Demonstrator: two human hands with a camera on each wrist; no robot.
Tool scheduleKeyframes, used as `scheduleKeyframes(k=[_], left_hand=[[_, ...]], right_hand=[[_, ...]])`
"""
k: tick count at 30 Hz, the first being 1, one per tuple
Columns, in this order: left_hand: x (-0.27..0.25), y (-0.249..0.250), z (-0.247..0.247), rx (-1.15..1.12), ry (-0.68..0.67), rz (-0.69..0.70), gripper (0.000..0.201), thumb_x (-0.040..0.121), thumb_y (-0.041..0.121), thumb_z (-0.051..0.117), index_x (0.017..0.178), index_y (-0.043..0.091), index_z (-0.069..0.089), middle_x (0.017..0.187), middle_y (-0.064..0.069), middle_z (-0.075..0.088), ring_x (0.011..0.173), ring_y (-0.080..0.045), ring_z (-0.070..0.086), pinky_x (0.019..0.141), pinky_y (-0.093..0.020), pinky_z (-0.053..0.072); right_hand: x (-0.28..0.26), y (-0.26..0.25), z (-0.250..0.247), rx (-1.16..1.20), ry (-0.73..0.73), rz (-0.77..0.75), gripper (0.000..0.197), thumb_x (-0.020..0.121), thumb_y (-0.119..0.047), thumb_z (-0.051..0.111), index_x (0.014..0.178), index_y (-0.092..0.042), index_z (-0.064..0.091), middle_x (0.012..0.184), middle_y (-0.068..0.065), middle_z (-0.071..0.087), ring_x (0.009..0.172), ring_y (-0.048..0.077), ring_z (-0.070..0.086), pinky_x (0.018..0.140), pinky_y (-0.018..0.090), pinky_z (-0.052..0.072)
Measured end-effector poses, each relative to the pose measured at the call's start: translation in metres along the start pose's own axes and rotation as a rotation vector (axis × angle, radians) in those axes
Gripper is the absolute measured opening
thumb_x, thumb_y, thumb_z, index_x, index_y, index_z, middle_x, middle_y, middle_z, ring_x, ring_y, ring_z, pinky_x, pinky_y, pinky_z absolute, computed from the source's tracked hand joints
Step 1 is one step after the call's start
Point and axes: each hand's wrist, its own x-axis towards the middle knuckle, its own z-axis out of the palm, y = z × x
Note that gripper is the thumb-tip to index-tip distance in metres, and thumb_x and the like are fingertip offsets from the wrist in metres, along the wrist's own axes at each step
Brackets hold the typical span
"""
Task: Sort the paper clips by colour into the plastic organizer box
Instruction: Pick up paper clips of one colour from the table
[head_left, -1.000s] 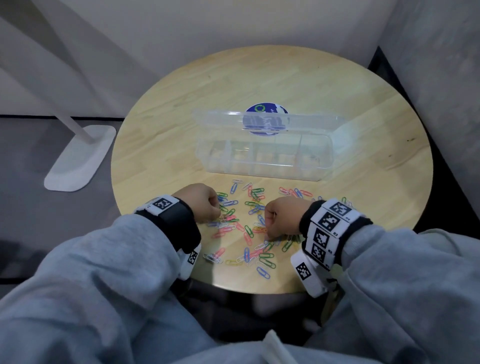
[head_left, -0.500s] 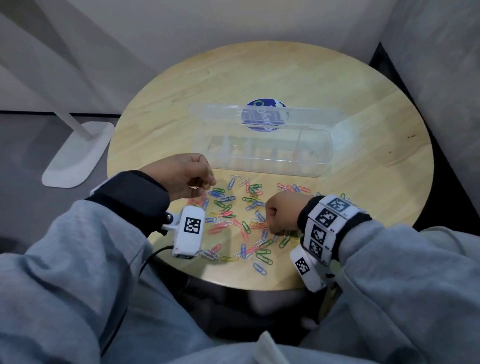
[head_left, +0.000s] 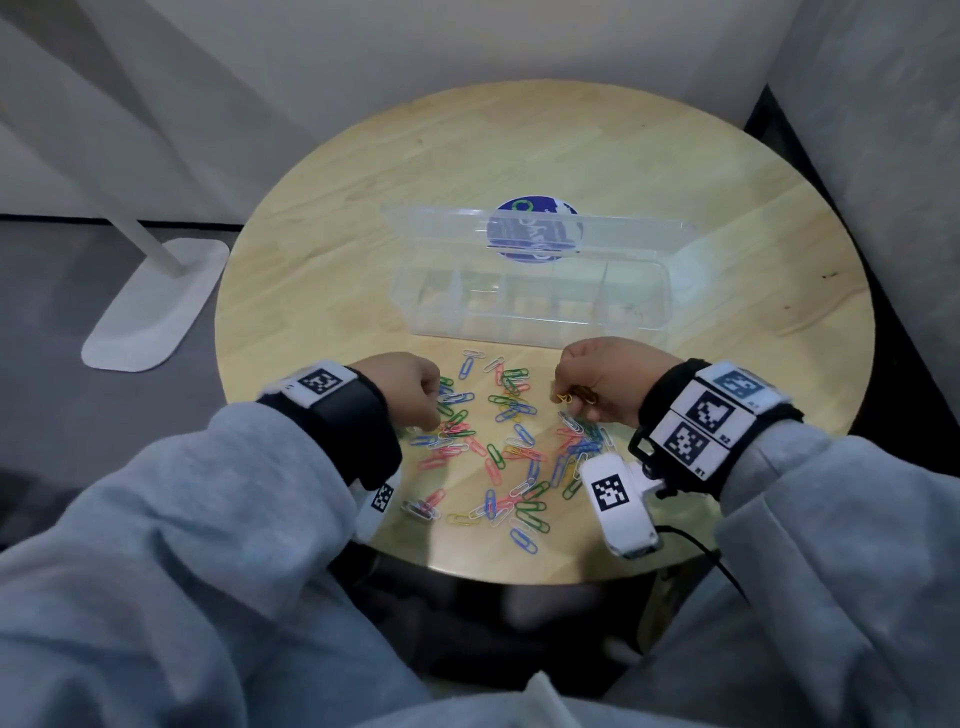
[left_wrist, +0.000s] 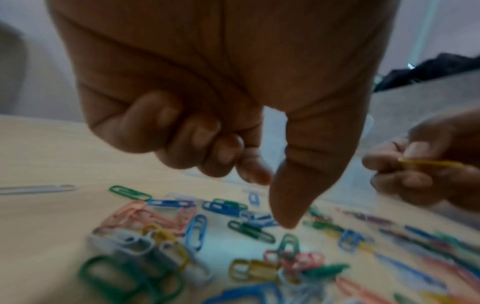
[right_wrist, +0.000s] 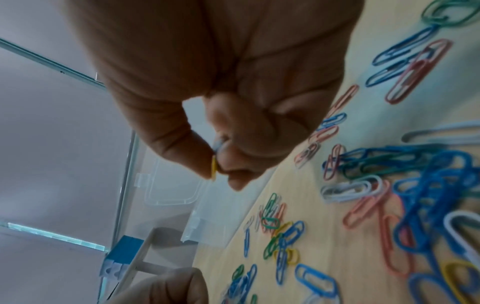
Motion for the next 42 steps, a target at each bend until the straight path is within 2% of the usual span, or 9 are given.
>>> scheduleKeyframes(k=[7, 16, 21, 24, 27, 29, 34, 38, 42], left_hand=[[0.007, 0.004, 0.009, 0.102, -0.049, 0.0, 0.014, 0.073, 0.01, 0.064, 0.071, 0.023, 0.059, 0.063, 0.009, 0.053, 0.057, -0.008, 0.047, 0.049, -0.02, 0.034], [0.008, -0.008, 0.011, -0.05, -0.085, -0.017, 0.014, 0.072, 0.011, 0.062, 0.061, 0.018, 0.056, 0.071, 0.0, 0.059, 0.066, -0.017, 0.05, 0.062, -0.022, 0.04], [0.002, -0.017, -0.003, -0.278, -0.132, 0.021, 0.022, 0.075, 0.009, 0.066, 0.06, 0.02, 0.055, 0.056, 0.009, 0.059, 0.059, -0.011, 0.049, 0.06, -0.022, 0.04], [-0.002, -0.018, -0.011, -0.462, -0.13, 0.056, 0.027, 0.073, 0.002, 0.068, 0.059, 0.015, 0.049, 0.065, -0.005, 0.057, 0.058, -0.016, 0.042, 0.053, -0.021, 0.034], [-0.004, -0.014, -0.014, -0.721, -0.094, 0.074, 0.033, 0.079, -0.012, 0.056, 0.059, 0.01, 0.042, 0.074, -0.015, 0.054, 0.052, -0.016, 0.043, 0.041, -0.013, 0.034], [-0.004, -0.007, -0.015, -0.858, -0.083, 0.069, 0.033, 0.084, -0.014, 0.046, 0.062, 0.011, 0.042, 0.058, -0.011, 0.056, 0.041, -0.009, 0.047, 0.038, -0.011, 0.034], [-0.005, 0.003, -0.016, -1.085, -0.126, 0.034, 0.036, 0.085, -0.008, 0.024, 0.081, 0.014, 0.052, 0.046, 0.0, 0.049, 0.037, -0.01, 0.043, 0.042, -0.018, 0.029], [-0.003, 0.013, -0.012, -0.927, -0.119, -0.056, 0.03, 0.089, 0.005, 0.032, 0.083, 0.014, 0.06, 0.058, -0.002, 0.042, 0.041, -0.011, 0.035, 0.041, -0.017, 0.023], [0.004, 0.028, -0.002, -0.273, 0.012, 0.086, 0.005, 0.085, 0.021, 0.057, 0.084, 0.021, 0.062, 0.062, 0.007, 0.049, 0.054, -0.01, 0.044, 0.051, -0.019, 0.031]], right_hand=[[0.001, -0.001, 0.0, 0.053, 0.003, 0.001, 0.025, 0.089, 0.005, 0.04, 0.07, -0.011, 0.045, 0.066, 0.01, 0.05, 0.038, 0.011, 0.045, 0.033, 0.014, 0.035], [-0.004, -0.003, -0.004, 0.04, -0.024, 0.029, 0.026, 0.088, 0.007, 0.036, 0.071, -0.004, 0.054, 0.072, 0.011, 0.048, 0.059, 0.019, 0.055, 0.042, 0.018, 0.049], [-0.01, 0.002, -0.014, -0.228, -0.018, -0.009, 0.018, 0.087, 0.002, 0.045, 0.072, -0.006, 0.053, 0.063, 0.008, 0.05, 0.051, 0.016, 0.047, 0.036, 0.015, 0.04], [-0.013, 0.004, -0.017, -0.357, 0.031, -0.028, 0.002, 0.085, -0.006, 0.055, 0.085, -0.008, 0.056, 0.067, 0.007, 0.052, 0.047, 0.012, 0.044, 0.037, 0.014, 0.039], [-0.012, 0.004, -0.016, -0.316, 0.026, -0.04, 0.007, 0.087, -0.004, 0.052, 0.083, -0.009, 0.054, 0.07, 0.007, 0.052, 0.037, 0.005, 0.048, 0.035, 0.012, 0.04], [-0.011, 0.005, -0.016, -0.368, 0.046, -0.049, 0.011, 0.087, -0.005, 0.052, 0.08, -0.013, 0.055, 0.063, 0.002, 0.052, 0.028, 0.0, 0.043, 0.033, 0.011, 0.036], [-0.008, 0.006, -0.015, -0.552, 0.053, -0.06, 0.01, 0.082, -0.01, 0.06, 0.077, -0.019, 0.06, 0.059, -0.005, 0.051, 0.048, 0.009, 0.043, 0.043, 0.019, 0.034], [-0.006, 0.009, -0.013, -0.816, 0.106, -0.107, 0.011, 0.082, -0.011, 0.058, 0.09, -0.013, 0.065, 0.068, -0.007, 0.047, 0.07, 0.015, 0.048, 0.054, 0.021, 0.035], [-0.007, 0.009, -0.011, -0.961, 0.035, -0.136, 0.011, 0.08, -0.01, 0.059, 0.079, -0.02, 0.06, 0.067, -0.01, 0.047, 0.072, 0.015, 0.049, 0.054, 0.021, 0.035]])
